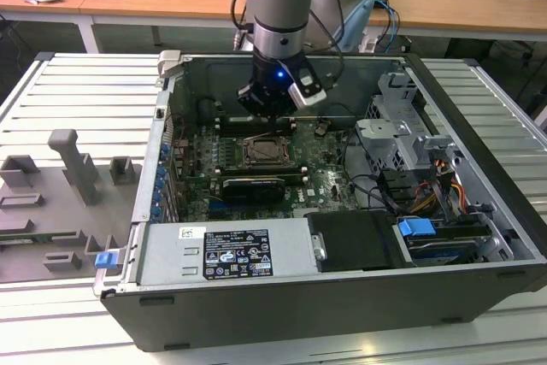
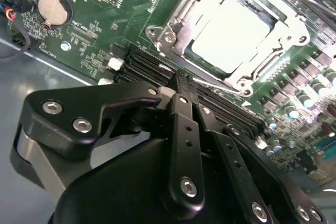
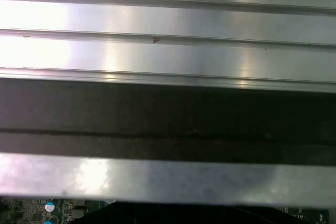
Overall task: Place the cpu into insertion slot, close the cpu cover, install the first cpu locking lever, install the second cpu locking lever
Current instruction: 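Install the first cpu locking lever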
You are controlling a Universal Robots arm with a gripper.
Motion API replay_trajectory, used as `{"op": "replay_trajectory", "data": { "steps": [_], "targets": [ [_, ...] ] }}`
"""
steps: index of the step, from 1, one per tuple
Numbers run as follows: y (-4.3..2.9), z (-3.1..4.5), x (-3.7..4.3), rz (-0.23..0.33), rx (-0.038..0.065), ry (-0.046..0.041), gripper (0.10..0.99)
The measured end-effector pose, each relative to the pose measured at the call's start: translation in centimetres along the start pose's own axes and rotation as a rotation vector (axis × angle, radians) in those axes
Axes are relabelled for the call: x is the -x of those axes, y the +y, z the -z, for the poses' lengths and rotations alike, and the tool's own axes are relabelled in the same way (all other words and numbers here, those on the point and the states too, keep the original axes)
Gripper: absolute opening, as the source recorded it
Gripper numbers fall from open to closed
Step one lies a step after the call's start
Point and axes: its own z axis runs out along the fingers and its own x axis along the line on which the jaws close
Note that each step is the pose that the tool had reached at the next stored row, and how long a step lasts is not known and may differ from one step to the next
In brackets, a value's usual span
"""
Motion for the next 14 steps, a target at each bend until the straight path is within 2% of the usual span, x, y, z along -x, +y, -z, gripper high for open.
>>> {"op": "replay_trajectory", "data": {
  "steps": [4,6,14],
  "targets": [
    [-0.06,-0.51,0.32,0.000,-0.001,0.0000,0.106],
    [-0.09,-0.79,0.37,0.000,-0.006,0.0002,0.106],
    [-0.12,-0.98,0.40,0.000,-0.020,0.0010,0.106]
  ]
}}
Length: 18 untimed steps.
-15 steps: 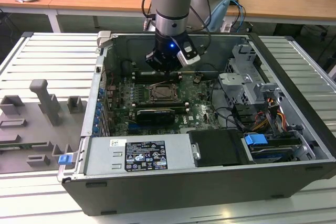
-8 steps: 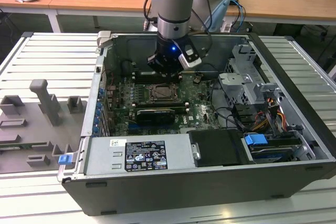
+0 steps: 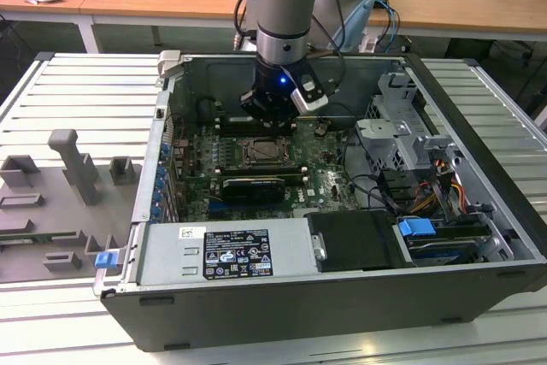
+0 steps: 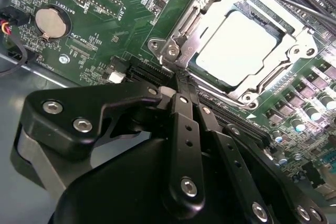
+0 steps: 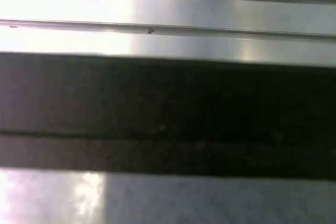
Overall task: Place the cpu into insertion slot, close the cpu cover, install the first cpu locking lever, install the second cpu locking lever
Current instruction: 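Install the first cpu locking lever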
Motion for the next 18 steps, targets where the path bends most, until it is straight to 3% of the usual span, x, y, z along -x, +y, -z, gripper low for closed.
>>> {"op": "replay_trajectory", "data": {
  "steps": [9,10,12,18],
  "targets": [
    [-0.01,-0.18,0.03,0.000,-0.002,-0.0002,0.106],
    [0.01,0.06,0.03,0.000,-0.002,-0.0004,0.106],
    [0.12,1.51,0.05,0.000,-0.002,-0.0002,0.106],
    [-0.08,1.70,0.04,0.000,-0.002,-0.0002,0.106]
  ]
}}
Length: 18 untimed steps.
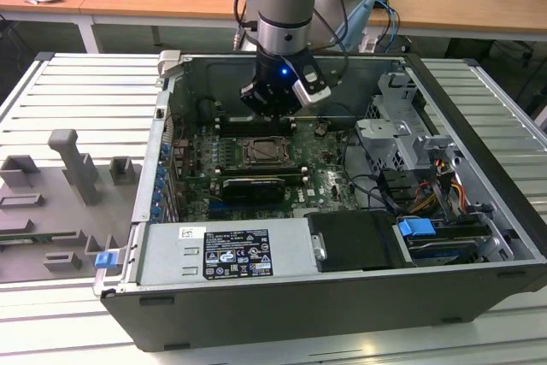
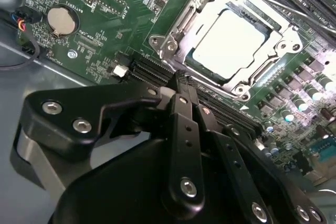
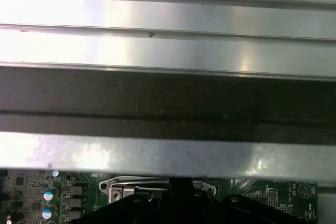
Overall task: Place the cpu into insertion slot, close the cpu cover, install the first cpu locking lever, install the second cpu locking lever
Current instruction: 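Install the first cpu locking lever, then install the second cpu locking lever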
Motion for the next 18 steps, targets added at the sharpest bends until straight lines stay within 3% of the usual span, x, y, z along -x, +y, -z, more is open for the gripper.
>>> {"op": "replay_trajectory", "data": {
  "steps": [18],
  "targets": [
    [-0.74,0.06,-0.03,0.000,0.000,0.0000,0.106]
  ]
}}
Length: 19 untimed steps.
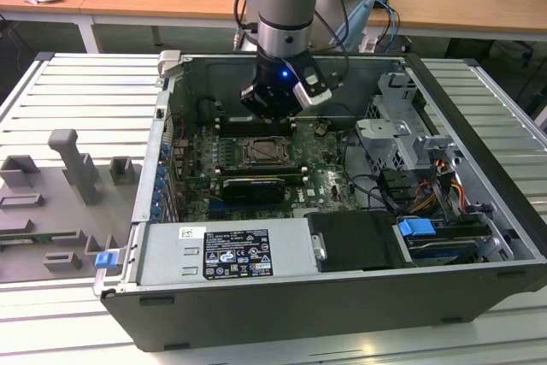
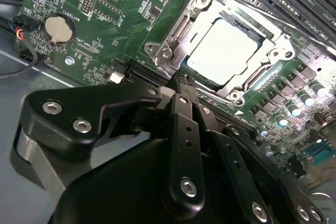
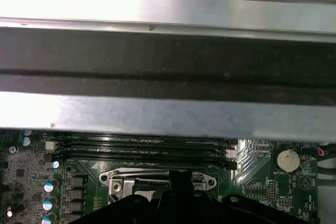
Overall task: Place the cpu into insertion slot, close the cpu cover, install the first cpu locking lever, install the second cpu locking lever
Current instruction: 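Install the second cpu locking lever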
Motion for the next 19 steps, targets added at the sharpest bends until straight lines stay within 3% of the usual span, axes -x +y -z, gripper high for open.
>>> {"op": "replay_trajectory", "data": {
  "steps": [5,6,7,8,19],
  "targets": [
    [-0.11,0.19,-0.01,0.000,0.000,0.0001,0.106],
    [-0.07,0.91,0.01,0.000,0.000,0.0000,0.106],
    [-0.83,0.98,-0.03,0.000,0.000,0.0000,0.106],
    [-1.03,0.99,-0.03,0.000,0.000,0.0000,0.106],
    [-2.66,1.12,-0.10,0.000,0.000,0.0000,0.106]
  ]
}}
